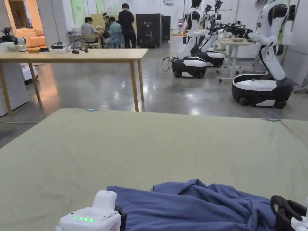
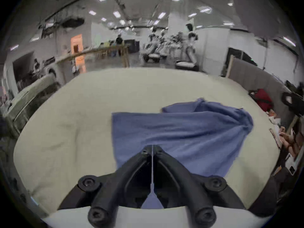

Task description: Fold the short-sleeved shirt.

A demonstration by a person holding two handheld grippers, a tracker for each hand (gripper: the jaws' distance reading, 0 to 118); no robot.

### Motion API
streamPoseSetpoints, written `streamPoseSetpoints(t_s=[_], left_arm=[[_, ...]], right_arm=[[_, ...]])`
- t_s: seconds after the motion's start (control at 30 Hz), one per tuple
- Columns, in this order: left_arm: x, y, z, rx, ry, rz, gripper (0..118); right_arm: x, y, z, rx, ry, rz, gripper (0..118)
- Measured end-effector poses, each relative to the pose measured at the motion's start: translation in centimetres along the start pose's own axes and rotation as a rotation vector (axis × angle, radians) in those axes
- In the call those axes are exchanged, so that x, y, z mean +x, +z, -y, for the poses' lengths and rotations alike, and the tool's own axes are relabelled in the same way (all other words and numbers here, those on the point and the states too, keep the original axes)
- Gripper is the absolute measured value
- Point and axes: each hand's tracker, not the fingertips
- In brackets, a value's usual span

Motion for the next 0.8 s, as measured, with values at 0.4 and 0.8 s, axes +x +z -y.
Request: streamPoseSetpoints(t_s=[0.4, 0.8], left_arm=[[-7.8, -18.3, -9.1, -0.128, -0.056, -0.272, 116], [1.3, -13.0, -9.5, -0.15, -0.265, -0.251, 2]], right_arm=[[8.0, -1.6, 1.6, -0.157, 0.009, 0.196, 1], [16.7, -11.3, 4.1, -0.432, -0.03, 0.229, 95]])
